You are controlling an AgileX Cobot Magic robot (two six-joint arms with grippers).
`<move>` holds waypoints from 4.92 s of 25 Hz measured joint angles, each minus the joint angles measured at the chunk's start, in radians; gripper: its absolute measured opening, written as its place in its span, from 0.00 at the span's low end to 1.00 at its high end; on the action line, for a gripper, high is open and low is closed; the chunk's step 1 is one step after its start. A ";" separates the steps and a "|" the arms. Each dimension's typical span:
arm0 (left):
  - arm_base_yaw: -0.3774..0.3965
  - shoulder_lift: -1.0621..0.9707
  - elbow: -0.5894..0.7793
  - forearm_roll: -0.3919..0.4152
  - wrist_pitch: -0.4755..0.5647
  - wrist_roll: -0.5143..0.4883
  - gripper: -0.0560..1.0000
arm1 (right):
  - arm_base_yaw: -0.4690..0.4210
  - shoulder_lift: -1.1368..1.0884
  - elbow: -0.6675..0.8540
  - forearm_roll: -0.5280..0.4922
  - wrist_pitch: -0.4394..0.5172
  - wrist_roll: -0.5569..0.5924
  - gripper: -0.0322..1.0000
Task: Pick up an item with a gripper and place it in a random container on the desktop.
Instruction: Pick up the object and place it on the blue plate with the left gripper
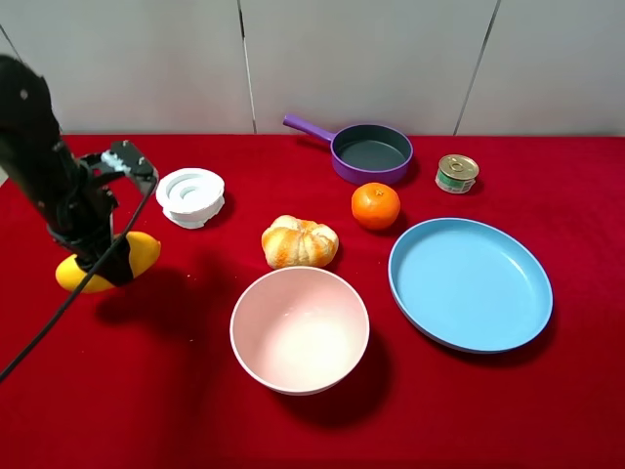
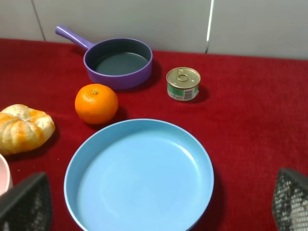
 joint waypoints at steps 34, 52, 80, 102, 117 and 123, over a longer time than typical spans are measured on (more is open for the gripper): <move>-0.400 0.163 -0.769 -0.023 0.357 -0.057 0.64 | 0.000 0.000 0.000 0.000 0.000 0.000 0.70; -0.629 0.518 -1.277 -0.025 0.490 -0.018 0.64 | 0.000 0.000 0.000 0.000 0.000 0.000 0.70; -0.817 0.693 -1.316 -0.028 0.235 0.215 0.64 | 0.000 0.000 0.000 0.006 0.000 0.000 0.70; -0.822 0.789 -1.316 -0.045 0.177 0.263 0.64 | 0.000 0.000 0.000 0.008 -0.001 0.000 0.70; -0.822 0.789 -1.316 -0.045 0.172 0.266 0.64 | 0.000 0.000 0.000 0.008 -0.001 0.000 0.70; -0.822 0.789 -1.316 -0.045 0.165 0.266 0.65 | 0.000 0.000 0.000 0.008 -0.001 0.000 0.70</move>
